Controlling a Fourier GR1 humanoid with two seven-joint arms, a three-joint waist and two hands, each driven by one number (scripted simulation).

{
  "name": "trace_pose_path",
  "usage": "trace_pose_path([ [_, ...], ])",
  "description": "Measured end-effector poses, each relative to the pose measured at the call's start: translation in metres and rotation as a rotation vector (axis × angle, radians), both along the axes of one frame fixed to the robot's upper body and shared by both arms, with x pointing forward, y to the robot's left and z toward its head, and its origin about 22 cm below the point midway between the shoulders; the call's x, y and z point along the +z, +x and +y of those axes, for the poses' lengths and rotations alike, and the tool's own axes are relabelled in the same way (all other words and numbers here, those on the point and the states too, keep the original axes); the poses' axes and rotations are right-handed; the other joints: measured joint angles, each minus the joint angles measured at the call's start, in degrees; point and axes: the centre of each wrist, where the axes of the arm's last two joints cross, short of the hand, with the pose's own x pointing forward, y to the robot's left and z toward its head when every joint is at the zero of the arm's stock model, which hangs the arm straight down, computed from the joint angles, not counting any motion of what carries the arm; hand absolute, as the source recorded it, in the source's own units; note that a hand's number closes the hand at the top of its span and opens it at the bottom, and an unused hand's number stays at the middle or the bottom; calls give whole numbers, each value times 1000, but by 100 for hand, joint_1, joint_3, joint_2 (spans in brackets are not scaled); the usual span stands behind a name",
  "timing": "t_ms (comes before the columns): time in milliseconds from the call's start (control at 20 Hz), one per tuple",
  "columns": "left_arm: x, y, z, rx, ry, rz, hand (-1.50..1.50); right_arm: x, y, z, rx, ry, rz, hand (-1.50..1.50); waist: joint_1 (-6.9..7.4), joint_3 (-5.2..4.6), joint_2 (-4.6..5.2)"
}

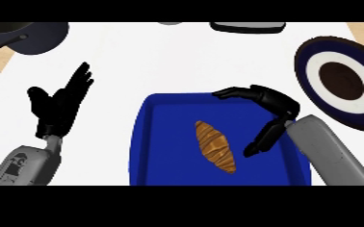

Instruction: Pick the croissant from the tray and place it in the plate

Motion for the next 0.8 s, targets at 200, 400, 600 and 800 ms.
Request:
trace_pose_path([
  [200, -5, -4, 3, 10, -5, 9, 0, -3, 11, -3, 32, -119, -86, -150, -70, -4, -35],
  [400, -12, -1, -1, 31, -4, 17, 0, 2, 22, 11, 73, -196, -147, -150, -168, -10, -64],
  [600, -17, -2, 5, 38, 0, 21, 0, 3, 27, 22, 123, -287, -182, -150, -213, -14, -80],
  [800, -13, -1, 3, 37, 0, 19, 0, 6, 28, 34, 181, -392, -219, -150, -234, -14, -94],
])
